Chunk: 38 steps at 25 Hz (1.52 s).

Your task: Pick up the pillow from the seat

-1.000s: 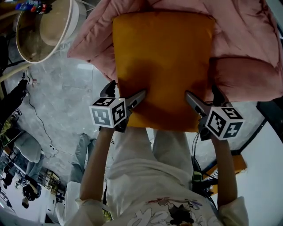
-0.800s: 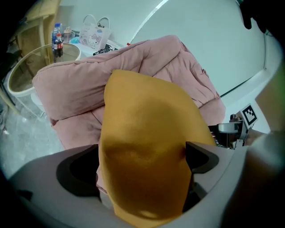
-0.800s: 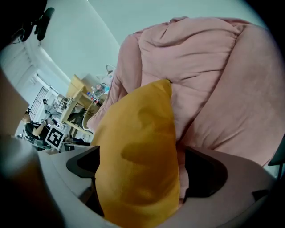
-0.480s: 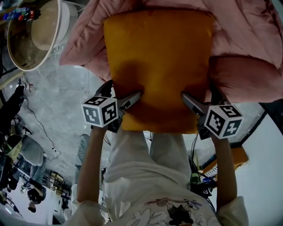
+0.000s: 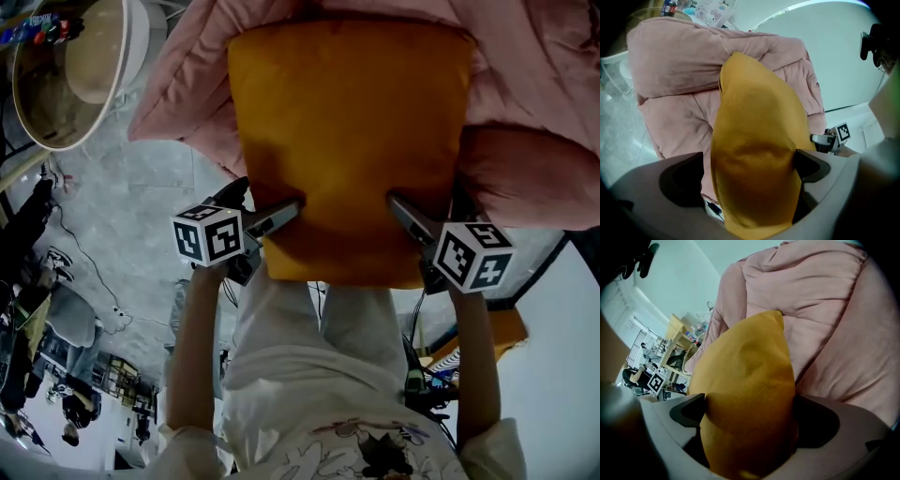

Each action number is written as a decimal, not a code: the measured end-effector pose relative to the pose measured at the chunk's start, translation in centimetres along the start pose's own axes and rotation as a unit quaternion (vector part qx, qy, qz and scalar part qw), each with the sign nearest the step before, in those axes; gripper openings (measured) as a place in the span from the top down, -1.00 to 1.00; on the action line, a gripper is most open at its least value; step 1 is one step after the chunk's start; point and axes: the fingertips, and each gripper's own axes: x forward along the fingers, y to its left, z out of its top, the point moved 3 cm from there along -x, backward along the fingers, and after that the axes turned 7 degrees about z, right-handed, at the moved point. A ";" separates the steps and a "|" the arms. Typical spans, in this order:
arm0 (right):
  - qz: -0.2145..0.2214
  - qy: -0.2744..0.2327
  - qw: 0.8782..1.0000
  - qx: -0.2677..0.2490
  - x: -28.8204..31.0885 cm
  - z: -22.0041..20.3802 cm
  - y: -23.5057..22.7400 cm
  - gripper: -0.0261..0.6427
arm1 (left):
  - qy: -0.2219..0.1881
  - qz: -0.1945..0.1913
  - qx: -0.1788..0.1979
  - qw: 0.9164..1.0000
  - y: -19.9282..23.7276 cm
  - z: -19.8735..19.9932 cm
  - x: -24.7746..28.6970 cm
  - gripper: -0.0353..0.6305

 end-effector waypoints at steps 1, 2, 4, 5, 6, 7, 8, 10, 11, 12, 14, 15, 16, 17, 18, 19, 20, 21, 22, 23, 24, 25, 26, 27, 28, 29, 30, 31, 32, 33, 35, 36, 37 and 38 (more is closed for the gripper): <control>-0.003 0.003 1.000 0.000 0.2 0.0 -0.1 -0.81 | 0.003 0.001 0.000 1.000 0.1 0.0 0.3 -0.90; -0.006 0.006 1.000 0.000 0.4 0.0 -0.3 -0.81 | 0.005 0.004 0.002 1.000 0.2 0.0 0.6 -0.90; -0.014 0.011 1.000 0.001 0.8 -0.1 -0.5 -0.81 | 0.010 0.011 0.012 1.000 0.3 0.1 1.1 -0.90; -0.017 0.013 1.000 0.001 1.0 -0.2 -0.6 -0.81 | 0.011 0.015 0.016 1.000 0.3 0.1 1.3 -0.90; -0.019 0.015 1.000 0.002 1.1 -0.2 -0.6 -0.81 | 0.013 0.017 0.019 1.000 0.3 0.0 1.5 -0.90; -0.020 0.017 1.000 0.002 1.1 -0.3 -0.6 -0.81 | 0.014 0.018 0.019 1.000 0.2 -0.1 1.6 -0.90; -0.020 0.019 1.000 0.002 1.1 -0.3 -0.5 -0.81 | 0.016 0.017 0.016 1.000 0.1 -0.2 1.7 -0.90; -0.019 0.020 1.000 0.004 1.2 -0.3 -0.6 -0.81 | 0.016 0.013 0.003 1.000 -0.3 -0.5 2.1 -0.90; -0.023 0.020 1.000 0.005 1.4 -0.4 -0.7 -0.81 | 0.014 0.011 -0.002 1.000 -0.6 -0.6 2.4 -0.85; -0.028 0.018 0.999 0.005 1.6 -0.4 -0.9 -0.81 | 0.010 0.011 -0.002 1.000 -1.0 -0.6 2.8 -0.67; -0.039 0.019 0.999 0.004 2.1 -0.4 -0.9 -0.80 | -0.003 0.018 0.005 1.000 -1.8 -0.6 3.4 -0.36; -0.042 0.022 0.999 0.003 2.3 -0.4 -0.7 -0.80 | -0.010 0.024 0.009 1.000 -1.9 -0.6 3.3 -0.26; -0.042 0.026 0.999 0.002 2.6 -0.4 -0.5 -0.79 | -0.015 0.029 0.013 0.999 -1.9 -0.5 3.1 -0.19; -0.043 0.030 0.999 0.001 2.7 -0.4 -0.3 -0.77 | -0.020 0.034 0.016 0.999 -2.0 -0.3 2.8 -0.12; -0.044 0.032 0.999 0.001 2.8 -0.3 0.0 -0.73 | -0.025 0.039 0.020 0.999 -2.1 -0.2 2.4 -0.05; -0.047 0.033 0.998 -0.001 2.7 -0.3 0.2 -0.67 | -0.029 0.044 0.024 0.998 -2.4 -0.1 2.2 0.02; -0.049 0.034 0.998 -0.005 2.5 -0.4 0.4 -0.58 | -0.032 0.050 0.028 0.998 -2.7 -0.1 2.0 0.06; -0.052 0.034 0.998 -0.010 2.3 -0.5 0.6 -0.50 | -0.034 0.055 0.032 0.997 -3.0 -0.2 1.9 0.08; -0.054 0.034 0.998 -0.017 2.1 -0.6 0.7 -0.40 | -0.036 0.060 0.035 0.997 -3.3 -0.3 1.7 0.10; -0.055 0.034 0.998 -0.024 1.8 -0.8 0.9 -0.30 | -0.038 0.063 0.037 0.997 -3.7 -0.5 1.6 0.12; -0.056 0.034 0.997 -0.031 1.5 -1.0 1.1 -0.20 | -0.040 0.067 0.039 0.996 -4.0 -0.7 1.5 0.14; -0.056 0.033 0.997 -0.037 1.3 -1.1 1.2 -0.12 | -0.042 0.071 0.041 0.996 -4.3 -0.8 1.3 0.17; -0.055 0.032 0.997 -0.042 1.2 -1.3 1.4 -0.06 | -0.043 0.076 0.042 0.995 -4.6 -0.9 1.0 0.18; -0.055 0.029 0.997 -0.047 1.0 -1.3 1.6 0.01 | -0.043 0.082 0.041 0.995 -4.8 -1.0 0.8 0.19; -0.054 0.024 0.997 -0.050 0.8 -1.3 1.9 0.06 | -0.043 0.086 0.040 0.995 -5.0 -1.0 0.5 0.18; -0.054 0.019 0.997 -0.052 0.5 -1.2 2.1 0.10 | -0.044 0.089 0.039 0.994 -5.2 -1.1 0.2 0.18; -0.053 0.014 0.997 -0.052 0.2 -1.2 2.4 0.12 | -0.045 0.089 0.039 0.994 -5.5 -1.1 -0.2 0.18; -0.051 0.010 0.997 -0.052 -0.2 -1.2 2.7 0.13 | -0.047 0.089 0.039 0.994 -5.7 -1.3 -0.6 0.18; -0.048 0.007 0.997 -0.052 -0.5 -1.3 2.9 0.14 | -0.048 0.088 0.038 0.994 -5.9 -1.5 -1.0 0.18; -0.045 0.004 0.998 -0.052 -0.9 -1.4 3.1 0.14 | -0.049 0.087 0.039 0.994 -6.2 -1.7 -1.4 0.18; -0.040 -0.002 0.998 -0.055 -1.8 -1.6 3.4 0.15 | -0.051 0.086 0.041 0.994 -6.9 -2.0 -2.1 0.18; -0.038 -0.006 0.998 -0.057 -2.2 -1.6 3.6 0.15 | -0.053 0.088 0.044 0.994 -7.3 -2.1 -2.5 0.18; -0.035 -0.011 0.998 -0.059 -2.7 -1.6 3.8 0.15 | -0.058 0.091 0.047 0.993 -7.7 -2.1 -3.0 0.18; -0.033 -0.016 0.998 -0.060 -3.3 -1.6 4.1 0.15 | -0.062 0.095 0.051 0.992 -8.2 -2.1 -3.6 0.18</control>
